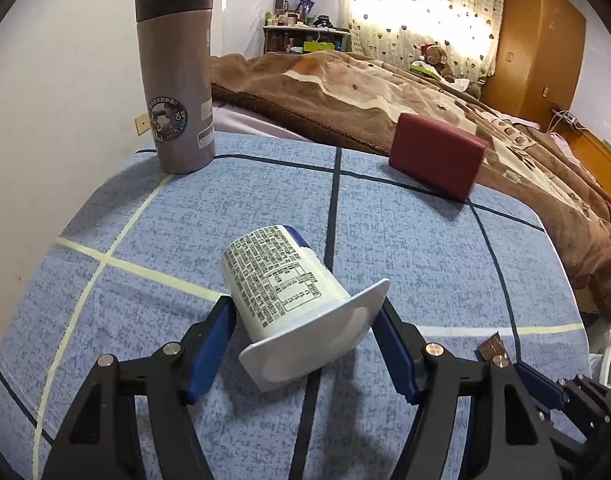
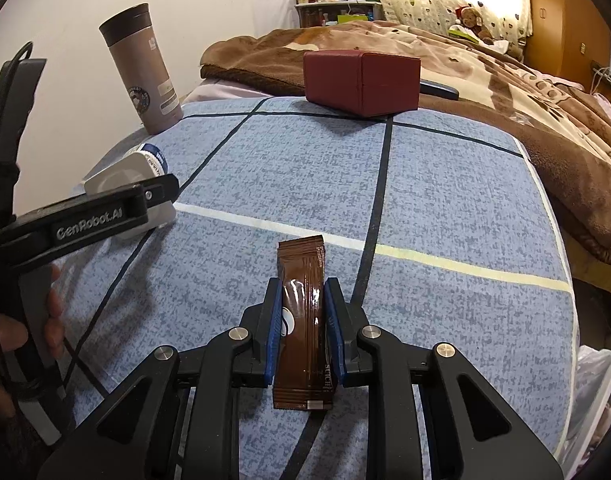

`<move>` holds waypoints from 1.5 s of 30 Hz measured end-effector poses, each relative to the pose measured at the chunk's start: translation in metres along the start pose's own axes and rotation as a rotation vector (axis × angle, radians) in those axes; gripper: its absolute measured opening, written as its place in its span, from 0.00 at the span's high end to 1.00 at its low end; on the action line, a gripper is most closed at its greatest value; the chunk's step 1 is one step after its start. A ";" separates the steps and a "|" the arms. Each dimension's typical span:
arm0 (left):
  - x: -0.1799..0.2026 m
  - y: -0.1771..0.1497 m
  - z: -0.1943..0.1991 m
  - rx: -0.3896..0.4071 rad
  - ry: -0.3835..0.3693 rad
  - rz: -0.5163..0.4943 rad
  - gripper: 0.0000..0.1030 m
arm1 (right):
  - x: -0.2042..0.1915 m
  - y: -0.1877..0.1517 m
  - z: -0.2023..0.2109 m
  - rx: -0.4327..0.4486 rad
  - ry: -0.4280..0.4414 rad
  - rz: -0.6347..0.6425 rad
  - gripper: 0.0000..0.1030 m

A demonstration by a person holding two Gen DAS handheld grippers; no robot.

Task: Collect trash
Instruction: 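Lift the snack wrapper and yogurt cup and carry both over the bin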

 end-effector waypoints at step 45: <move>0.127 -0.080 0.136 0.181 -0.150 -0.311 0.31 | 0.069 -0.058 0.116 0.250 -0.044 -0.208 0.80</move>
Point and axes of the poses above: each gripper's, at about its wrist camera, not at the fingertips, and z roughly against the way its jaws point, x to its right, y to its top, the point moved 7 cm from there along -z, roughly the way its jaws point, and after that the axes turned 10 degrees about -x, right-handed, at the moved point
